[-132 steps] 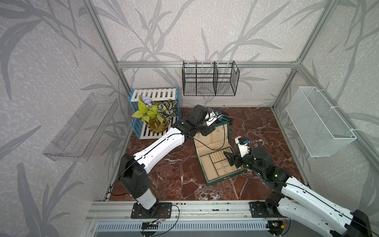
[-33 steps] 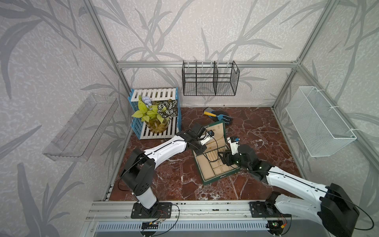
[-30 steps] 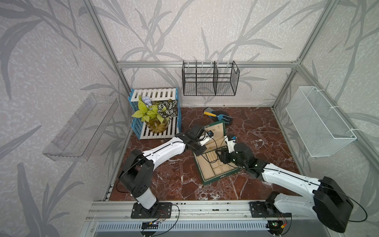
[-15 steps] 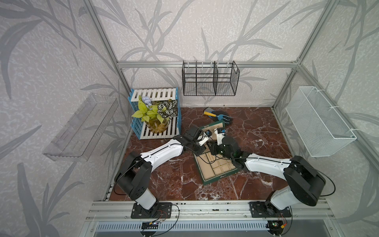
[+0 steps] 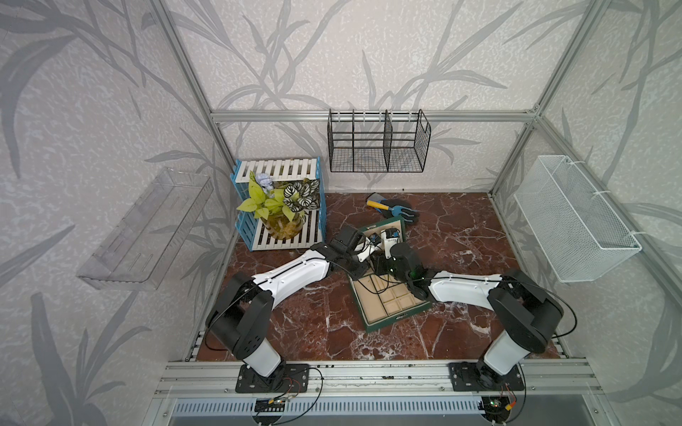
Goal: Put jewelry chain into jewelry box
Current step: Adjust the necklace in the storage slot.
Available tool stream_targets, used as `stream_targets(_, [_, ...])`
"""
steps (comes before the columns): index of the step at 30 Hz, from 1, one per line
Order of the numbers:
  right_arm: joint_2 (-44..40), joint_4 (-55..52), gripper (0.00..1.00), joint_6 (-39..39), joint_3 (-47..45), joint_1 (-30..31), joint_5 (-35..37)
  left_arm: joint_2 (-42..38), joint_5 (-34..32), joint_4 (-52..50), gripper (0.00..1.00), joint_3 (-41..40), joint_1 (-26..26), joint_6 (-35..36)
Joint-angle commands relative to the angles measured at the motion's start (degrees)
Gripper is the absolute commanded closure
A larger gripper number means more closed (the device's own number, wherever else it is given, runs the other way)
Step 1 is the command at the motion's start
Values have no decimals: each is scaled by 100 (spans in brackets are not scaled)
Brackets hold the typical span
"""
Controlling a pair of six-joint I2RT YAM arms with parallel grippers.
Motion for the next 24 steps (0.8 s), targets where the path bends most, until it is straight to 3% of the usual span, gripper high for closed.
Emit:
stream_targets(1, [100,3,79,-73,164,-18,298,-54,196,26,100,-99,23,-61])
stream_targets(11, [467,-55,81,-272,367,-67,364,-33,454,36,100,-89,27,-37])
stream_targets(20, [595,155,100,-505,413,-273,-232,-46,352,55,100,-106,22,-54])
stream_targets(24, [434,233,100,-703,322,-299,-587,-54,121,110,100,-124,34,-126])
